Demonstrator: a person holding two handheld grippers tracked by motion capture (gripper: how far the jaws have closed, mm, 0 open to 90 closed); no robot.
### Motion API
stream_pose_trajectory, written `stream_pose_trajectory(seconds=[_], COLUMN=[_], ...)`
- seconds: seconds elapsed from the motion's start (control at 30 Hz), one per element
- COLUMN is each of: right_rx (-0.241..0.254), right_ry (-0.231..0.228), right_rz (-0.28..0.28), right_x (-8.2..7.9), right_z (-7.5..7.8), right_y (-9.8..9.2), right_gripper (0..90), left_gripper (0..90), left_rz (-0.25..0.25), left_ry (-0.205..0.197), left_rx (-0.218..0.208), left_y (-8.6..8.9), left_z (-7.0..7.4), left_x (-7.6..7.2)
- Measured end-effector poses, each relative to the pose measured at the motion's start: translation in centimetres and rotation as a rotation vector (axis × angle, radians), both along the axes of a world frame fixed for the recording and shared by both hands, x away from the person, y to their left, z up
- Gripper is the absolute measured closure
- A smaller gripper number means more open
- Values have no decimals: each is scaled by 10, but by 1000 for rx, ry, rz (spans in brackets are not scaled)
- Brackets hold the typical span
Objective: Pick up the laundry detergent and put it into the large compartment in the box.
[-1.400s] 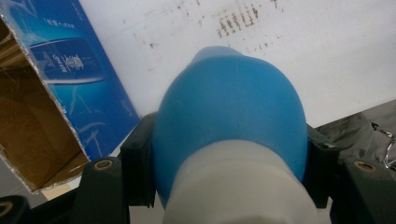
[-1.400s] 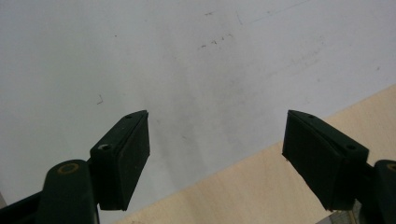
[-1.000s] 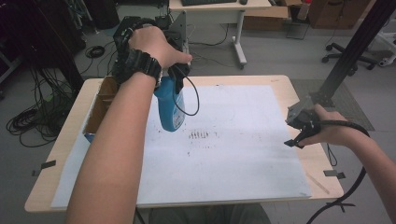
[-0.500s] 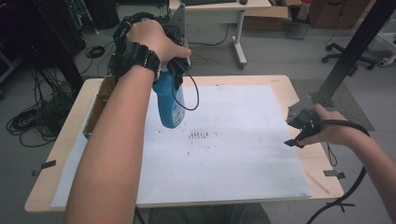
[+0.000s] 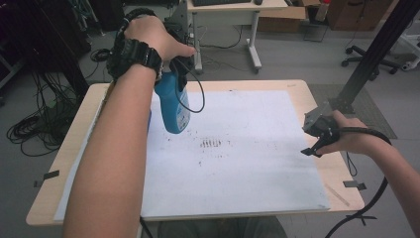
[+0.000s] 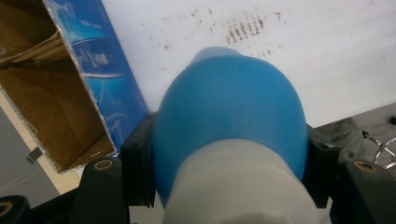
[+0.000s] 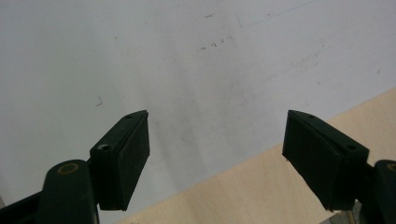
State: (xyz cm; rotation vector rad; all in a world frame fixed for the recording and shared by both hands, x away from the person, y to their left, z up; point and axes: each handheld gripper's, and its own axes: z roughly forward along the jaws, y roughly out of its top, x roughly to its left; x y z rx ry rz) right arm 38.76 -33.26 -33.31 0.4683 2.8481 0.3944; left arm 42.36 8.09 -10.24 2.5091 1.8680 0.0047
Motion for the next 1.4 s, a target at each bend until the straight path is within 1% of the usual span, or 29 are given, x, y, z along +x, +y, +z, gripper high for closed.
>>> stream_pose_trajectory(seconds=[0.2, 0.27, 0.3, 0.47, 0.53, 0.57, 0.6, 0.73, 0.8, 0.87, 1.0, 1.1, 1.4], right_rx=[0, 0, 0, -1, -2, -3, -3, -4, -5, -5, -6, -5, -8], right_ry=[0, 1, 1, 3, 2, 2, 2, 5, 6, 5, 6, 8, 9], right_rz=[-1, -2, -2, -5, -4, -3, -2, -1, 0, -3, -7, -7, -9], right_x=[1, 1, 1, 1, 1, 2, 2, 2, 2, 2, 3, 3, 4], right_z=[0, 0, 0, 0, -1, -1, -1, -2, -2, -2, -2, -2, -3], right_y=[-1, -1, -1, -1, -1, -1, 0, 1, 1, 1, 0, 1, 1], right_gripper=[232, 232, 232, 232, 232, 232, 232, 231, 231, 232, 231, 232, 231], left_gripper=[375, 376, 376, 375, 376, 375, 376, 375, 376, 376, 375, 375, 376], left_rz=[16, 33, 33, 59, 62, 62, 76, 94, 94, 101, 116, 122, 160], left_ry=[-2, -7, -7, -9, -4, -4, -2, -1, 4, 2, -1, -4, -5], left_rx=[0, -3, -3, -1, 1, 1, -1, 2, 4, 1, -8, -7, -6], left_y=[10, 13, 13, 25, 30, 30, 34, 42, 46, 48, 57, 60, 80], left_z=[3, 3, 3, 5, 5, 5, 5, 5, 6, 6, 7, 7, 8], left_x=[1, 1, 1, 1, 1, 1, 1, 1, 1, 1, 2, 2, 1])
